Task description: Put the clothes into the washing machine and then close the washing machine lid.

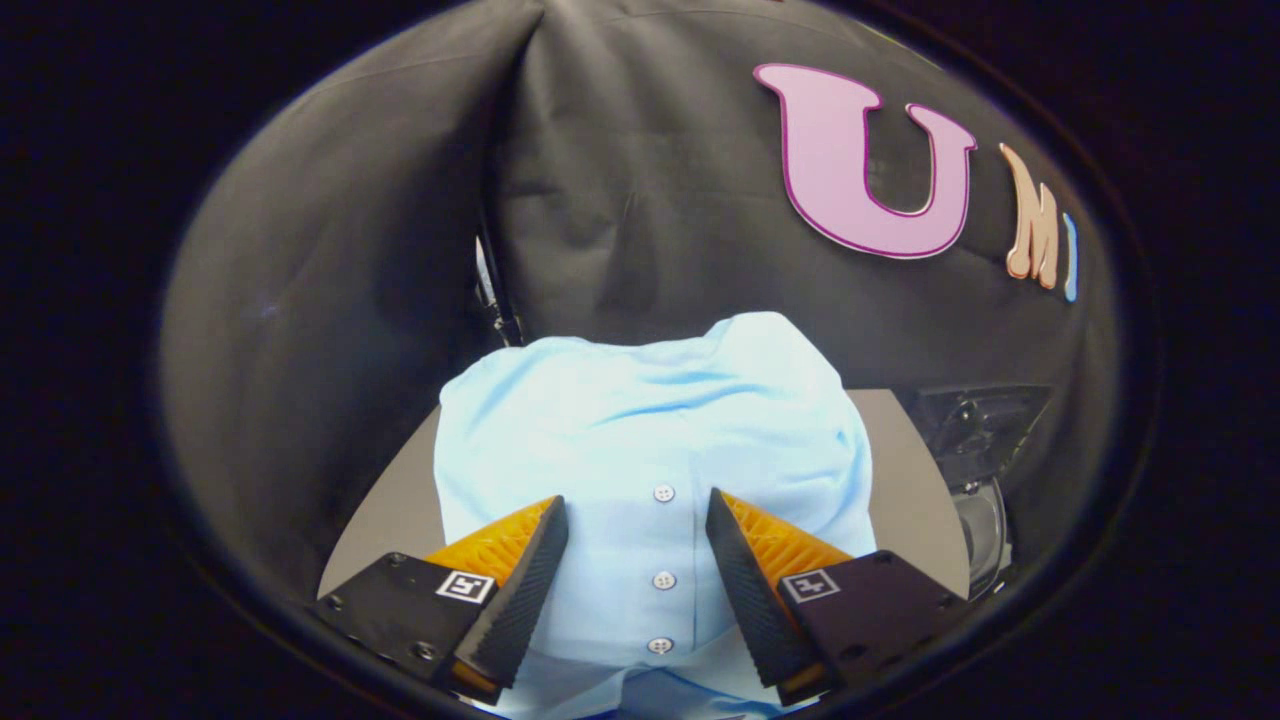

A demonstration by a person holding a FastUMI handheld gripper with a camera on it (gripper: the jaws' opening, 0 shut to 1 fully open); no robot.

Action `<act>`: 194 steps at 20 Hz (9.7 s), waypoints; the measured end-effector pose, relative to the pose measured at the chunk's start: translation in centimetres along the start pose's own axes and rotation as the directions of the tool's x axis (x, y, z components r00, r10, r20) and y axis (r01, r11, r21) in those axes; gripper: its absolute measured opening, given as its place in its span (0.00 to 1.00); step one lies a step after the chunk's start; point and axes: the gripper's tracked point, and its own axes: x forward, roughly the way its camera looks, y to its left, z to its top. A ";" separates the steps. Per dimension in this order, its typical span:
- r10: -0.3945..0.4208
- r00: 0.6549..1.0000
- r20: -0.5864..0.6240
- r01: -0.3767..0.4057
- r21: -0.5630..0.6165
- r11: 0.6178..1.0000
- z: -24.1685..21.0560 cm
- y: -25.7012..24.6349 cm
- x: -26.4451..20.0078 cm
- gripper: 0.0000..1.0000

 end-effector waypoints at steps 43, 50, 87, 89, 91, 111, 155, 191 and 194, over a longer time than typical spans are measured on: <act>-0.227 0.776 0.589 0.276 0.007 0.961 9.4 -21.9 -21.4 0.03; -0.265 0.764 0.588 0.294 0.049 0.955 9.3 -27.9 -20.3 0.03; -0.324 0.938 -0.121 0.328 0.011 0.945 -18.8 -41.3 11.5 0.17; -0.320 0.942 -0.103 0.330 0.093 0.940 -18.7 -41.5 11.2 0.32; -0.327 0.942 -0.077 0.336 0.172 0.926 -18.5 -41.9 11.2 0.44; -0.368 0.846 0.386 0.344 0.134 0.930 -1.8 -39.0 -4.6 0.97; -0.151 0.820 0.553 0.146 0.054 0.988 10.5 -36.6 9.2 0.98; -0.200 0.768 0.608 0.175 0.101 0.979 7.8 -36.2 6.5 0.97; -0.197 0.769 0.608 0.174 0.097 0.980 7.5 -36.1 6.4 0.97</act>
